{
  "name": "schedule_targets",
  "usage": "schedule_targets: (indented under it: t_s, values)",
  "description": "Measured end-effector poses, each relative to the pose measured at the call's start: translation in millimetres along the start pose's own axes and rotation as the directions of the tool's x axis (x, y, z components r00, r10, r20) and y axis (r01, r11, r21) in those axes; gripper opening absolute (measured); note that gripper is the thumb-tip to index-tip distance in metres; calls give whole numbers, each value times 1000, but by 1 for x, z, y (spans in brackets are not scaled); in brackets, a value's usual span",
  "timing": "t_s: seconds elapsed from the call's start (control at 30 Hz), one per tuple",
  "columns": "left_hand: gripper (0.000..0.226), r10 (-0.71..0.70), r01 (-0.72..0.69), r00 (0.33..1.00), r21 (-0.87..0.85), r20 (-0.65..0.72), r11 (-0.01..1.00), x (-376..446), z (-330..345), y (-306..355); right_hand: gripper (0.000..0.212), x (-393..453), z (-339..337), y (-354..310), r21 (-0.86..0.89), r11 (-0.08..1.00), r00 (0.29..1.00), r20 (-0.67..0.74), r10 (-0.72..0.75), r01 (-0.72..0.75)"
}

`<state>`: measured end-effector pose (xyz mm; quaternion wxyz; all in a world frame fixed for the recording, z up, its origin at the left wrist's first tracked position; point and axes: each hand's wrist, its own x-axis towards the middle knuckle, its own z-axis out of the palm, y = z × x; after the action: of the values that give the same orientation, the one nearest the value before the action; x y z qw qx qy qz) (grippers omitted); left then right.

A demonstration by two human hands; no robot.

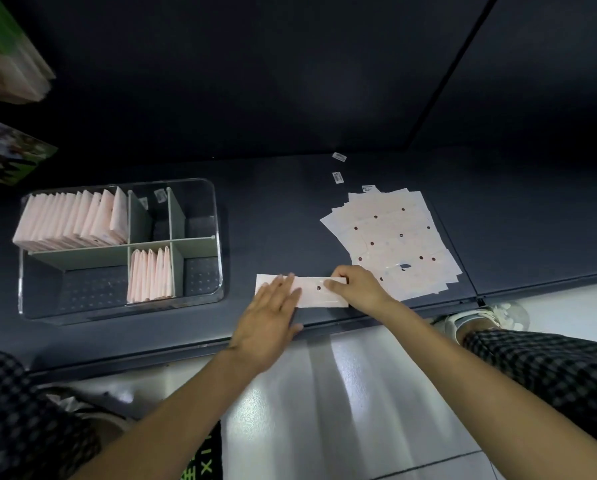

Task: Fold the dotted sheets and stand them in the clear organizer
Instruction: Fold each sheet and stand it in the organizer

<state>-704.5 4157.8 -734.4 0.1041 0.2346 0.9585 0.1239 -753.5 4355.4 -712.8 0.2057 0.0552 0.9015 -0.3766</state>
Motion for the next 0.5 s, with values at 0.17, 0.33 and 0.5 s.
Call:
schedule_targets:
  t_s: [0.17,0.33,0.5]
  values:
    - [76,13,-39,984,146,178,989,-2,14,-5,13,0,6,-2,-155,987,997,-72,30,-41]
    - [79,20,-57,974,157,226,986,-1,13,-4,34,-23,26,-2,-432,865,903,-214,-372,254]
    - [76,32,-70,966,144,256,987,0,10,-6,49,-36,46,7,-361,846,916,75,-394,393]
